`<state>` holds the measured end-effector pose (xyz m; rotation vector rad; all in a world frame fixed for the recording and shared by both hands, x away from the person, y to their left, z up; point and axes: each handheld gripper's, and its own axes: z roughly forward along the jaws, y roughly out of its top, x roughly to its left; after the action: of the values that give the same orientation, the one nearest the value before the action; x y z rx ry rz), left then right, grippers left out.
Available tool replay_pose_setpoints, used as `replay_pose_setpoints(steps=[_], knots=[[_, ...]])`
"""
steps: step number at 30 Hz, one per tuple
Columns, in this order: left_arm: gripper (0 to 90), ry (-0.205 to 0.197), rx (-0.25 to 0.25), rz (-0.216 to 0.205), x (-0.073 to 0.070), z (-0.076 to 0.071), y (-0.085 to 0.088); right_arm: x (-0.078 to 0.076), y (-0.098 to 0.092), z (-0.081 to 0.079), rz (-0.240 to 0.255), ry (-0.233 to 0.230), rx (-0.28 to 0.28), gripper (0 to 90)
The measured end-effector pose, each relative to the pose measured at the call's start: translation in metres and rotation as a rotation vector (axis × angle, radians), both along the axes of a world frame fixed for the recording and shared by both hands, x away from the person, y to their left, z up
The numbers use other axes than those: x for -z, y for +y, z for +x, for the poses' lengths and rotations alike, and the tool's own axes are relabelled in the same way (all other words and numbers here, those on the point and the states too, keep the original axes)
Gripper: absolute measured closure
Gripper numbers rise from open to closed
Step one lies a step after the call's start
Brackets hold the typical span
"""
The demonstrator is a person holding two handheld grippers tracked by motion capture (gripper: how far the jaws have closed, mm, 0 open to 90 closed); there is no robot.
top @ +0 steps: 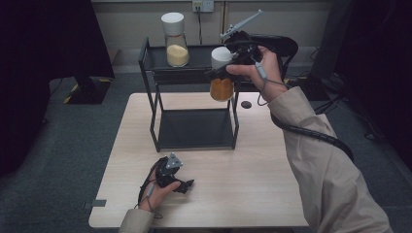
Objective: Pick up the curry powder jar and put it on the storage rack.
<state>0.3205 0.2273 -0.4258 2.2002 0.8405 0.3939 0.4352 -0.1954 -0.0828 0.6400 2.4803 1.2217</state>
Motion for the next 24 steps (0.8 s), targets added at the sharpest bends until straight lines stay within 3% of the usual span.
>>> replay_pose_setpoints(steps=[15, 24], knots=[[0.0, -0.001, 0.000, 0.000, 0.000, 0.000, 0.000, -0.034, 0.008, 0.006, -0.007, -0.014, 0.019, 35.9], [0.0, -0.001, 0.000, 0.000, 0.000, 0.000, 0.000, -0.046, 0.012, 0.015, 0.000, -0.020, 0.038, 35.9]])
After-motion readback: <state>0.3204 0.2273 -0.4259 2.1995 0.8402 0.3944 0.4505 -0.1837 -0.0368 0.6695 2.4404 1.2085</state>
